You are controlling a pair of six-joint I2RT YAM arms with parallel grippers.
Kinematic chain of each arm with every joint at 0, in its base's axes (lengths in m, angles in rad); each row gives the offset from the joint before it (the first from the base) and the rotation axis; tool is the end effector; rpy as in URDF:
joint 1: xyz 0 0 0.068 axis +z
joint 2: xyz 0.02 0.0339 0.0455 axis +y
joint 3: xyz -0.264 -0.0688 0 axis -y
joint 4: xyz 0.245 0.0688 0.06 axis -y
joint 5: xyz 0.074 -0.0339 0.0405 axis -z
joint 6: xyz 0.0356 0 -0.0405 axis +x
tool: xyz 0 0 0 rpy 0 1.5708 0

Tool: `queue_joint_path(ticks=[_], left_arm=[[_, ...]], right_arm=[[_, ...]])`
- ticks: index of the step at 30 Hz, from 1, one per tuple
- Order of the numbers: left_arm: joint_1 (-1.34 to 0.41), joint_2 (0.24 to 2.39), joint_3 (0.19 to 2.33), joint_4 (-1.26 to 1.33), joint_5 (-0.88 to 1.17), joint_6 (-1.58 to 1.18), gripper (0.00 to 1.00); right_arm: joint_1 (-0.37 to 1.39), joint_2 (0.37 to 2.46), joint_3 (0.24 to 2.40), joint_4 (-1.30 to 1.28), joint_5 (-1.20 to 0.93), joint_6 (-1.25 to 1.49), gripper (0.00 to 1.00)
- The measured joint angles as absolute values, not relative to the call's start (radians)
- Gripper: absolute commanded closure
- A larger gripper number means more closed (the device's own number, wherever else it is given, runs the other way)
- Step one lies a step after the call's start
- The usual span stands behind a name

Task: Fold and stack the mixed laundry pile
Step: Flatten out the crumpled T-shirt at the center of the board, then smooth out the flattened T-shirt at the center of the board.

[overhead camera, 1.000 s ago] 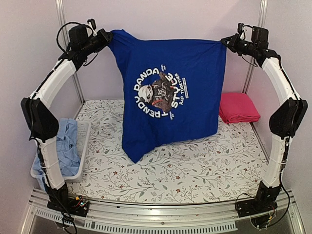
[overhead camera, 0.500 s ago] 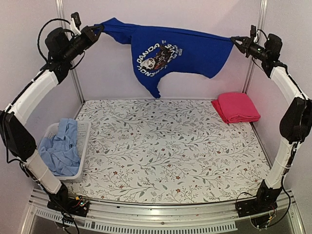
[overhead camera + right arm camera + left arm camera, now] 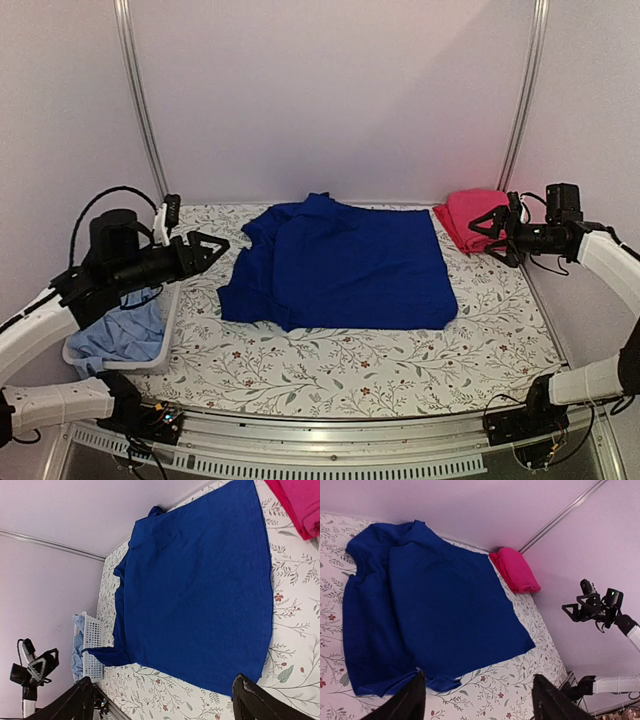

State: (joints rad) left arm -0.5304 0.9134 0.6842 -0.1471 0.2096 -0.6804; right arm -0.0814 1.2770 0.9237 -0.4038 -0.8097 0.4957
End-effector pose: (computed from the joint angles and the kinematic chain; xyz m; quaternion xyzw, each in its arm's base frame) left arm 0.1792 -0.1137 0.2853 -0.0030 0.8244 -0.3894 0.4107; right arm 0.2670 0.0041 0.2700 0.0908 0.8536 0.4288 0.2816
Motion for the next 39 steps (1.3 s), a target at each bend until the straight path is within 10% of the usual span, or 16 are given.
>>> queue_joint_path(ticks=[7, 13, 29, 39], left_arm=[[-0.534, 0.701, 0.722, -0.263, 0.090, -0.757, 0.22], [-0.540, 1.057, 0.799, -0.358, 0.061, -0.739, 0.39], [-0.653, 1.838, 1.275, -0.652, 0.039, -0.477, 0.40], [-0.680, 1.793, 1.114, -0.842, 0.054, -0.524, 0.97]], right_arm=[[-0.081, 1.208, 1.009, -0.496, -0.725, 0.394, 0.09], [0.024, 1.468, 1.103, -0.530, -0.715, 0.316, 0.15], [0.273, 1.909, 1.196, -0.624, -0.661, 0.151, 0.26], [0.267, 1.905, 1.121, -0.571, -0.673, 0.137, 0.26]])
